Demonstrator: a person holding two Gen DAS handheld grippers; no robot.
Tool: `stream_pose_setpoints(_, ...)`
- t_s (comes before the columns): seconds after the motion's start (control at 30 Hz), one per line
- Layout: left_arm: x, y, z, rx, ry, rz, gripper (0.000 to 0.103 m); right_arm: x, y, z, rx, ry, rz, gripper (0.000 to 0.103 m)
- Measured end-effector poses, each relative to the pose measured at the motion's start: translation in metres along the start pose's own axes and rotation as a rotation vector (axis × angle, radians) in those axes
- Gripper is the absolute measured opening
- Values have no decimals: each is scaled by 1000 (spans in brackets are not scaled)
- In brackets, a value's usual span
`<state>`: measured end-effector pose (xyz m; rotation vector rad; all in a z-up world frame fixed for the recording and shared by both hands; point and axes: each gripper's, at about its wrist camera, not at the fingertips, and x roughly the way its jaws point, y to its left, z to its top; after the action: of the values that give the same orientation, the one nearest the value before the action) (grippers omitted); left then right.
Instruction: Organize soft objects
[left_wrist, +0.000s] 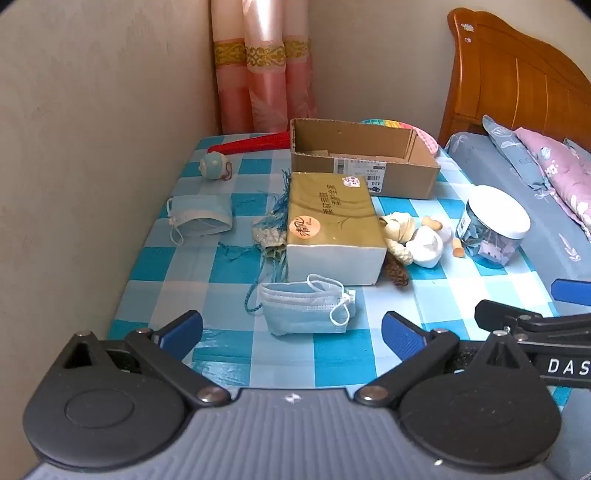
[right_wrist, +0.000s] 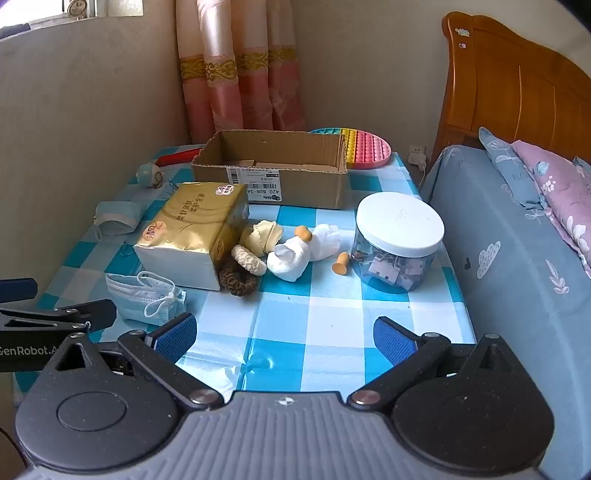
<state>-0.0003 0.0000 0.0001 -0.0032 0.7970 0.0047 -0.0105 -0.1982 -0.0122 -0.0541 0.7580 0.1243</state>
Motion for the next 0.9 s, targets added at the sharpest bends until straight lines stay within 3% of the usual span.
stream_pose_setpoints(0.9, -2, 0, 0, -8, 2, 1, 102, -4, 0, 1, 5, -11, 1, 103)
